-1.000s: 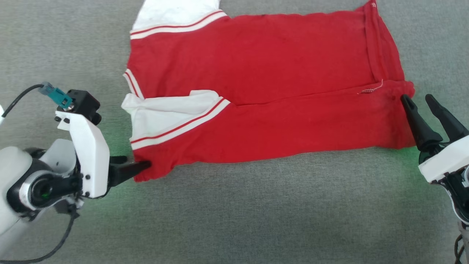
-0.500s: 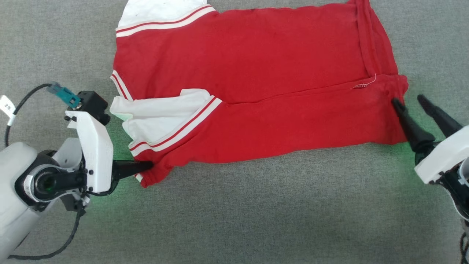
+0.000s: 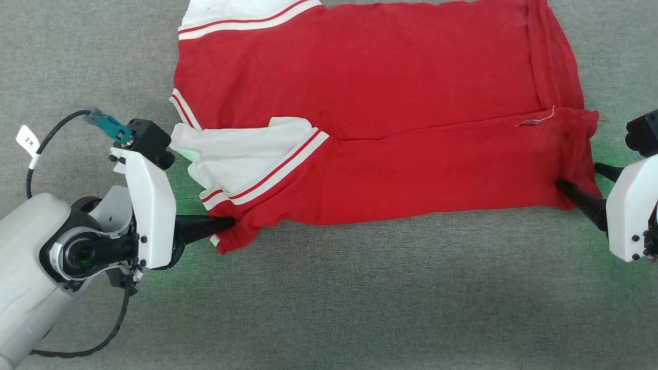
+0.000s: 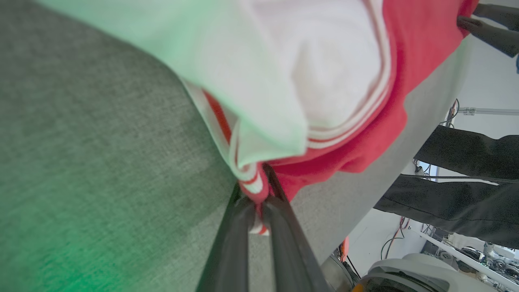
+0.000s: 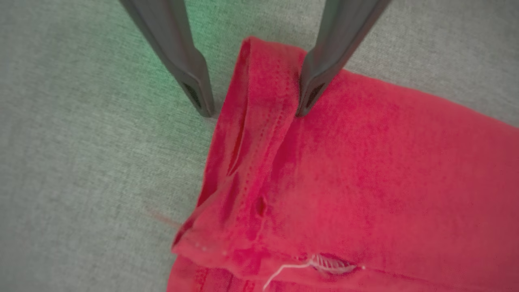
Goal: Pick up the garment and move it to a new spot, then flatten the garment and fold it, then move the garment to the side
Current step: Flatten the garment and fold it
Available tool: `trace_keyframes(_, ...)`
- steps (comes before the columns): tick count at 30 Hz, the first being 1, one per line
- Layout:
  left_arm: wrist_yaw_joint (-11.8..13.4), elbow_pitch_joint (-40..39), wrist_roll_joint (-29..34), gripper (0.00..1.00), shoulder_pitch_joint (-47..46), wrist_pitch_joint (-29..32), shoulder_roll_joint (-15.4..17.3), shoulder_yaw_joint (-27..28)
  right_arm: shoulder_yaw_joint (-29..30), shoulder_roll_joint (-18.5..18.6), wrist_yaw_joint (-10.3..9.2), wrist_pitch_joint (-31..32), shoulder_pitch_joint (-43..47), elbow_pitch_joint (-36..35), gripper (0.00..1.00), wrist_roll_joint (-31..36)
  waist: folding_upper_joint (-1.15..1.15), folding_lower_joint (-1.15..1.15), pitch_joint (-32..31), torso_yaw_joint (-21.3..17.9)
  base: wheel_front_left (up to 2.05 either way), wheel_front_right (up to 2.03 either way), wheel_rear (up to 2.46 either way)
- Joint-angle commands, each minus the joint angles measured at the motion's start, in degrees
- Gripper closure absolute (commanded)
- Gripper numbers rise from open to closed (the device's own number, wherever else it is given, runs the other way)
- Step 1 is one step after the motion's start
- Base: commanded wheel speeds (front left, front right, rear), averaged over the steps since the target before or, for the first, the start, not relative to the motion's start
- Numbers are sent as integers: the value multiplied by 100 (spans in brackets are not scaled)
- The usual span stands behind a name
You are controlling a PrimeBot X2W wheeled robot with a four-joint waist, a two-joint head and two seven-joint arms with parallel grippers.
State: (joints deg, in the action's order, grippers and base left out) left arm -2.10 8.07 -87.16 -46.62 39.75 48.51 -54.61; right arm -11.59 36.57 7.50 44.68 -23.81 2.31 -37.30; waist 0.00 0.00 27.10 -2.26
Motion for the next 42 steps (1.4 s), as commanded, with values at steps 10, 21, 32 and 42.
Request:
trace_keyframes(10, -208, 182, 224, 100, 81, -444, -188, 35, 30, -111, -3, 185, 177, 43, 100, -114, 0, 0, 19, 116, 0, 0, 0)
trace_keyframes(21, -204, -749, 10, 100, 674, -922, 394, 241, 410, 53, -2, 181, 716, -732, 100, -158, 0, 0, -213, 116, 0, 0, 0)
trace_keyframes(32, 112, -2258, -257, 100, 1633, -1305, 1444, 282, 879, 328, -2, 643, 1801, -1612, 100, -399, 0, 0, -278, 98, 0, 0, 0)
trace_keyframes(42, 338, -2598, -96, 92, 2049, -1786, 1549, 226, 1376, 110, -2, 570, 2248, -1874, 73, -368, 0, 0, -267, 115, 0, 0, 0)
